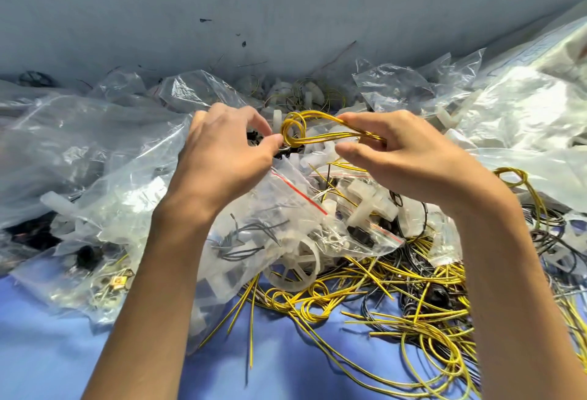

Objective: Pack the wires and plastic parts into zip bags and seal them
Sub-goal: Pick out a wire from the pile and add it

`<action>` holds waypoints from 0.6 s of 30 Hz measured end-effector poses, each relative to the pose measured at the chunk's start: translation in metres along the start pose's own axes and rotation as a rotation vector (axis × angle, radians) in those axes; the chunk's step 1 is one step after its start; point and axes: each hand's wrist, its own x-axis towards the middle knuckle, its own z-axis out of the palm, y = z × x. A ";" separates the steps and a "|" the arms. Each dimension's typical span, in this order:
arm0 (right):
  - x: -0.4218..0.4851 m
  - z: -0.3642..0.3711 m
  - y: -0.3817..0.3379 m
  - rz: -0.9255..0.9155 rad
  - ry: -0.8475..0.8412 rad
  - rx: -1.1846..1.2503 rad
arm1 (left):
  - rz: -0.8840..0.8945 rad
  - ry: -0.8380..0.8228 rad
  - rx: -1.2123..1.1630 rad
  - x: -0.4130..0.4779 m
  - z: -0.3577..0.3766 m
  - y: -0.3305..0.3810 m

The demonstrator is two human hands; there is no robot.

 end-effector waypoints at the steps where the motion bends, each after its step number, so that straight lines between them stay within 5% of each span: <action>1: 0.000 0.000 -0.001 -0.014 -0.007 -0.030 | 0.002 0.020 0.020 0.000 -0.001 -0.001; 7: 0.005 0.006 0.006 -0.071 0.048 -0.060 | -0.016 -0.142 0.003 -0.004 -0.009 -0.005; 18: 0.003 0.019 -0.012 -0.181 -0.308 -0.016 | 0.126 -0.219 -0.163 -0.006 -0.001 0.012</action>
